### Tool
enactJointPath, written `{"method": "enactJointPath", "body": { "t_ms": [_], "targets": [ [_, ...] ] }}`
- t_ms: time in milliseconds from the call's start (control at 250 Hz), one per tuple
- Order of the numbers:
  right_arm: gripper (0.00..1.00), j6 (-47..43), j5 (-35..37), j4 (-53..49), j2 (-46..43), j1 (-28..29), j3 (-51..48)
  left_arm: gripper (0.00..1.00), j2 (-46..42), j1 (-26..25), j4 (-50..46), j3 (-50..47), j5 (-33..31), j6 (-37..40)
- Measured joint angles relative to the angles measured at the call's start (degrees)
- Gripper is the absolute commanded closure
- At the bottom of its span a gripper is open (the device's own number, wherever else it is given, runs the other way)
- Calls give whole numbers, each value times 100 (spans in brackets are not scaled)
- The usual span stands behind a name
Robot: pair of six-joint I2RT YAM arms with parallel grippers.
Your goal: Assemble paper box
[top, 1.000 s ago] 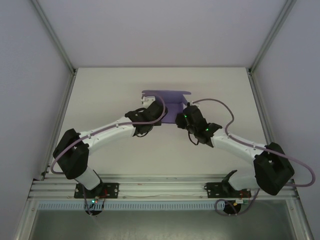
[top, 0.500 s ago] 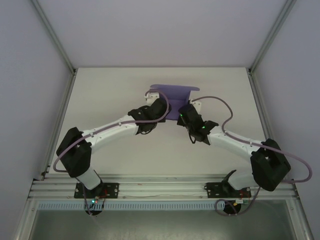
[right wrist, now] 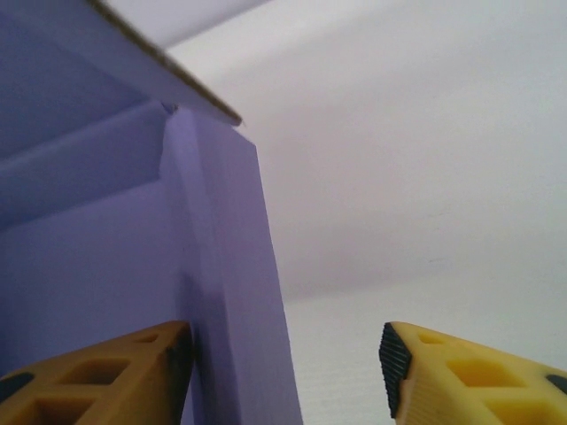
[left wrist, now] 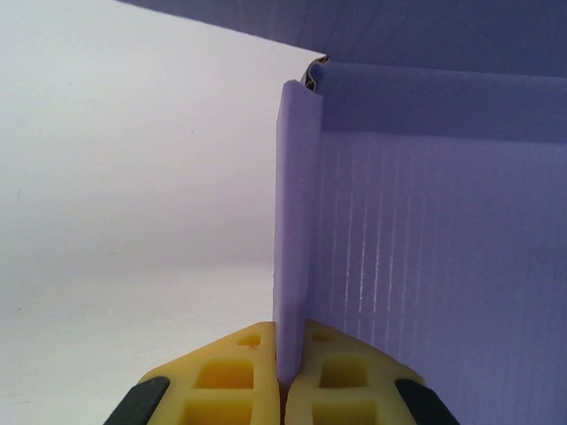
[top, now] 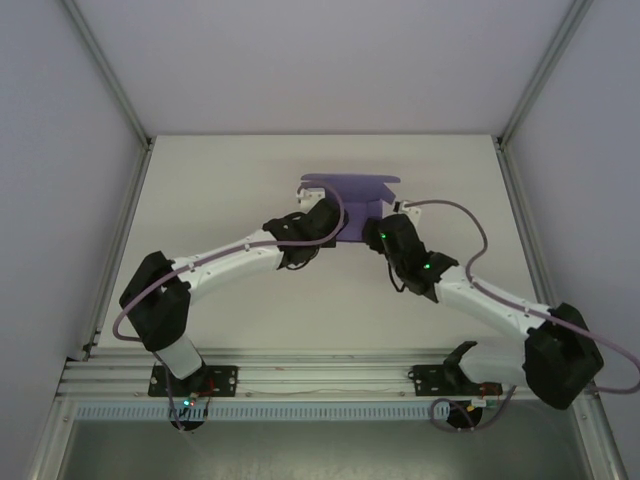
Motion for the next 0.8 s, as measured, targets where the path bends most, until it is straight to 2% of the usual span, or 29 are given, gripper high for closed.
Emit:
{"method": "enactJointPath", "body": {
  "t_ms": [164, 308, 456, 707, 799],
  "targets": [
    [33, 68, -734, 251, -238, -236, -149, 100, 0, 2, 2, 0, 24, 0],
    [33, 61, -846, 254, -310, -313, -149, 100, -2, 0, 11, 0, 61, 2],
    [43, -35, -935, 210, -321, -369, -146, 100, 0, 0, 17, 0, 85, 2],
    [50, -98, -1032, 83, -28, -372, -44, 100, -2, 2, 42, 0, 127, 7],
    [61, -87, -981, 85, 160, -372, -2, 100, -2, 2, 42, 0, 142, 7]
  ]
}}
